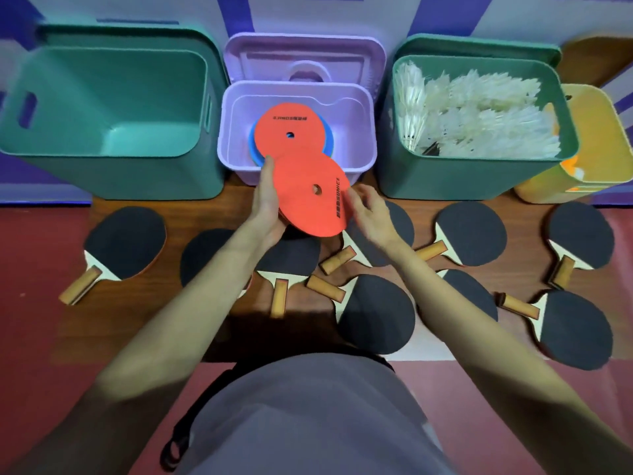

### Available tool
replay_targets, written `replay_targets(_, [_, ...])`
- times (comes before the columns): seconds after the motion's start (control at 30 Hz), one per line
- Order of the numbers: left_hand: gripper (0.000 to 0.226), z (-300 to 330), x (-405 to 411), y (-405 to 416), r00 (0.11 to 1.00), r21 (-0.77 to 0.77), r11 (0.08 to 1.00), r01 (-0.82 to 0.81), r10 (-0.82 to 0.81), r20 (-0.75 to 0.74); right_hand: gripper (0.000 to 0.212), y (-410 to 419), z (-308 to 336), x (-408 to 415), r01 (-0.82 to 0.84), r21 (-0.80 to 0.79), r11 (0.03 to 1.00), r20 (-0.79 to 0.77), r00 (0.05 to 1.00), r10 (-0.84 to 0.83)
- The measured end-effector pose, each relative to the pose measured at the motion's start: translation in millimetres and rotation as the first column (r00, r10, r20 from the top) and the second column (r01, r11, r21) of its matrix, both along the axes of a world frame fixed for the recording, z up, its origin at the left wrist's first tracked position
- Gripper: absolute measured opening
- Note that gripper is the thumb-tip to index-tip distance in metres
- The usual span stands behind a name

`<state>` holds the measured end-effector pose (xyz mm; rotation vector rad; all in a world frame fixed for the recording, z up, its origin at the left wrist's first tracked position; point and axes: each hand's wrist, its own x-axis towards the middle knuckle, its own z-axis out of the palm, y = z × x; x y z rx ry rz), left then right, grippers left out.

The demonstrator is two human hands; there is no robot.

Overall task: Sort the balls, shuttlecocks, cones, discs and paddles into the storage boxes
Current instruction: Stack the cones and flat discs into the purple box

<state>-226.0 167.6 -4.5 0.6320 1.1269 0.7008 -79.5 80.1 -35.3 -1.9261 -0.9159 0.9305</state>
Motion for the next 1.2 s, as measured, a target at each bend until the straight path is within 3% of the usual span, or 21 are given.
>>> replay_targets(0.07, [0.052, 1.3, -2.0, 16.1, 1.000, 0.003, 1.000, -0.011, 0.011, 0.022, 0.025, 19.4, 1.0, 3.1, -0.006, 0.007, 1.000, -0.091, 0.996, 0.006])
replay_targets(0.17, [0.054, 4.6, -4.1, 43.7, 1.000, 0.012, 1.000, -0.004, 0.004, -0.008, 0.021, 49.4, -0.6, 11.5, 0.008, 0.011, 1.000, -0.031, 0.999, -0.008])
replay_targets(0.33, [0.030, 13.5, -4.3, 97.9, 0.945, 0.115, 0.974, 0.196, -0.157, -0.288, 0.019, 103.4, 8.9, 26.5, 0.039, 0.062, 0.997, 0.123, 0.991, -0.047])
replay_targets(0.4, [0.028, 8.8, -2.9, 122.5, 0.855, 0.194, 0.933, 0.303, -0.176, -0.488, 0.022, 122.1, 11.2, 31.4, 0.021, 0.073, 0.997, 0.188, 0.982, -0.034])
replay_targets(0.5, [0.027, -4.4, -1.5, 155.4, 0.618, 0.260, 0.843, 0.471, -0.106, -0.779, 0.022, 145.0, 8.4, 35.2, -0.021, 0.041, 0.999, 0.246, 0.969, 0.010])
replay_targets(0.63, [0.025, -22.0, 1.6, 183.3, 0.471, 0.280, 0.773, 0.569, -0.027, -0.882, 0.021, 167.7, -3.5, 37.1, -0.052, -0.038, 0.998, 0.306, 0.950, 0.061])
replay_targets(0.7, [0.006, -33.9, 2.6, 193.0, 0.463, 0.285, 0.761, 0.582, -0.022, -0.886, 0.020, 176.0, -9.5, 37.5, -0.063, -0.066, 0.996, 0.315, 0.946, 0.081])
replay_targets(0.8, [0.025, -43.7, 4.1, 199.0, 0.465, 0.288, 0.766, 0.575, -0.016, -0.885, 0.020, 185.2, -15.9, 35.4, -0.083, -0.108, 0.991, 0.328, 0.938, 0.114])
replay_targets(1.0, [0.030, -55.1, -3.0, 197.9, 0.476, 0.286, 0.783, 0.553, -0.016, -0.879, 0.029, 187.1, -24.5, 31.4, -0.098, -0.213, 0.972, 0.372, 0.912, 0.173])
replay_targets(1.13, [0.030, -54.0, -13.3, 180.8, 0.497, 0.357, 0.708, 0.609, 0.010, -0.868, 0.032, 176.7, -22.7, 25.7, -0.146, -0.226, 0.963, 0.382, 0.896, 0.226])
replay_targets(1.2, [0.029, -49.8, -20.7, 166.6, 0.561, 0.444, 0.672, 0.592, 0.051, -0.826, 0.035, 163.2, -17.2, 19.0, -0.183, -0.164, 0.969, 0.400, 0.886, 0.235])
